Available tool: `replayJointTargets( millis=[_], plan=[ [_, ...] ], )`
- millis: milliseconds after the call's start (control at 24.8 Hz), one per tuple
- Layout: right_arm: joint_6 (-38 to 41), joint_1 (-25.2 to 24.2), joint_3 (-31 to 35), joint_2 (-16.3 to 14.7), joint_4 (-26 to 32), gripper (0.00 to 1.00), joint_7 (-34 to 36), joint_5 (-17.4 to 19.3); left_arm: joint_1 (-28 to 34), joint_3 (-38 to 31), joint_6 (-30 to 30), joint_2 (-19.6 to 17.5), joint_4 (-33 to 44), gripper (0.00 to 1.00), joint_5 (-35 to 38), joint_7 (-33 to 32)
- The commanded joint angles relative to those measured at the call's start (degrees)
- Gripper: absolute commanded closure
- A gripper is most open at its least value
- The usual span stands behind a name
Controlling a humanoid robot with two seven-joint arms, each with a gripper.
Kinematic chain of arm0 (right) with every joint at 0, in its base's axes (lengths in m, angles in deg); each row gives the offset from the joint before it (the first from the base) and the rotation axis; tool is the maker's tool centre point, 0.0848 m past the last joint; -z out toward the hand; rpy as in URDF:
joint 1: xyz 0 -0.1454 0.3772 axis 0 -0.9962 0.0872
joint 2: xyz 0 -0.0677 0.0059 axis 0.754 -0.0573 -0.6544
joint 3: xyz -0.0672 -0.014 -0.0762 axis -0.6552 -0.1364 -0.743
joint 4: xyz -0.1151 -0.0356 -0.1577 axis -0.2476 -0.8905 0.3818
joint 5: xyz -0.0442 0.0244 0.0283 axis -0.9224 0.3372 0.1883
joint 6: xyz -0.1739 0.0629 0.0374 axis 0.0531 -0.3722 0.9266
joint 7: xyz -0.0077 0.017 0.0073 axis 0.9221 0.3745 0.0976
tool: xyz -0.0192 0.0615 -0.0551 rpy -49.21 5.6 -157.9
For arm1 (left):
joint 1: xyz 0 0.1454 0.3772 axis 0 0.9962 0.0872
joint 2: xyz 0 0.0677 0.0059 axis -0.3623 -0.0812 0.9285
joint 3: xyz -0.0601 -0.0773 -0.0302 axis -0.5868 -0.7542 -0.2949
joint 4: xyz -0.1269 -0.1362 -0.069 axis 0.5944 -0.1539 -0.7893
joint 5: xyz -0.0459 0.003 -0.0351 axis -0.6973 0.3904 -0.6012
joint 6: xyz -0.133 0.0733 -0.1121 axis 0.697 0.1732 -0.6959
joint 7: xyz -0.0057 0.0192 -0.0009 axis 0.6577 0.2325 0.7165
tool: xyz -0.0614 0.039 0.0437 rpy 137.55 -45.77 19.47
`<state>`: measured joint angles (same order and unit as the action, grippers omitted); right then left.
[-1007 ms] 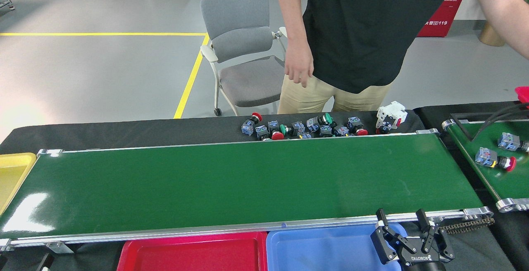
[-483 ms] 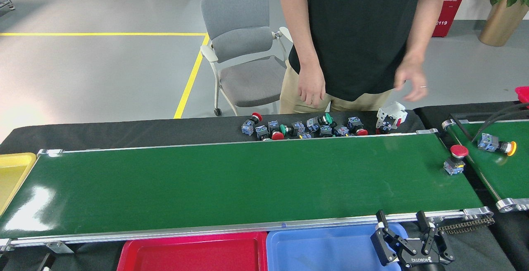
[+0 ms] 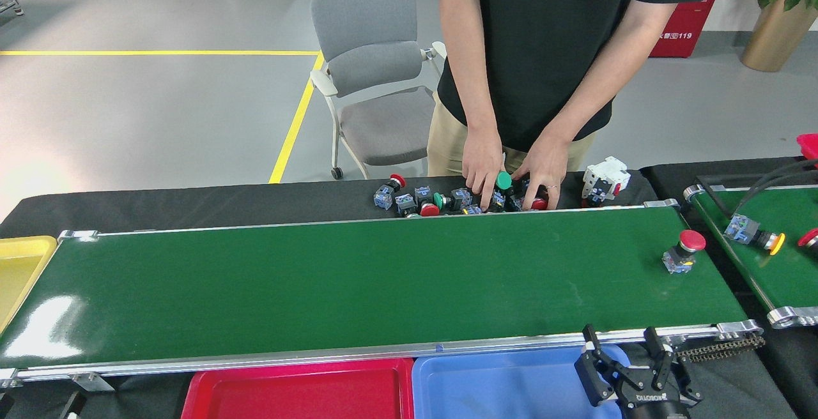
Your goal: Pick switch part from conveyor to tray
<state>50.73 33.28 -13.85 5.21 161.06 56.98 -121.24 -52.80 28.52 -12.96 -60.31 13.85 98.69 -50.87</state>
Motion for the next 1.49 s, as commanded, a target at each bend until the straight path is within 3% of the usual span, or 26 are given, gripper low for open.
replayJointTargets(
  millis=[0, 201, 564, 725, 765, 846, 926, 1047, 1289, 1450],
  plan=[
    [-3.28, 3.48, 0.48, -1.92, -2.02, 0.02, -1.21, 0.17, -0.14, -0.13, -0.05, -0.26, 0.49, 0.0, -0.27, 0.41],
    [-6.8, 12.96, 0.48, -4.11, -13.7, 0.02, -1.12, 0.17, -0.14, -0.05, -0.05, -0.26, 0.4, 0.0, -0.27, 0.41],
    [-8.47, 24.39, -0.13, -7.46, -27.95, 0.09, -1.03, -0.01, -0.32, 0.04, -0.05, -0.26, 0.49, 0.0, -0.27, 0.41],
    [-8.38, 27.03, -2.06, -7.46, -32.52, 0.28, -1.03, -0.01, -0.49, 0.13, -0.05, -0.17, 0.4, 0.0, -0.27, 0.41],
    [-8.56, 27.56, -2.94, -7.28, -33.75, 0.42, -1.03, 0.08, -0.58, 0.22, -0.05, -0.17, 0.4, 0.0, -0.27, 0.41],
    [-8.64, 28.17, -3.65, -7.02, -34.28, 0.51, -0.94, 0.08, -0.67, 0.48, -0.05, -0.17, 0.4, 0.0, -0.27, 0.41],
    [-8.2, 28.17, -3.82, -7.02, -34.37, 0.77, -0.94, 0.43, -0.67, 0.57, -0.05, -0.17, 0.4, 0.0, -0.27, 0.41],
    [-8.03, 28.17, -5.23, -7.1, -34.19, 0.93, -1.12, 1.58, -0.67, 0.57, -0.05, -0.26, 0.4, 0.0, -0.27, 0.41],
    [-5.48, 28.44, -5.67, -7.02, -32.34, 0.97, -1.29, 2.81, -0.67, 0.48, -0.05, -0.26, 0.49, 0.0, -0.36, 0.41],
    [-0.82, 23.87, -5.93, -6.49, -20.83, 0.97, -2.26, 2.89, -0.76, 0.39, -0.05, -0.26, 0.49, 0.0, -0.36, 0.41]
  ],
)
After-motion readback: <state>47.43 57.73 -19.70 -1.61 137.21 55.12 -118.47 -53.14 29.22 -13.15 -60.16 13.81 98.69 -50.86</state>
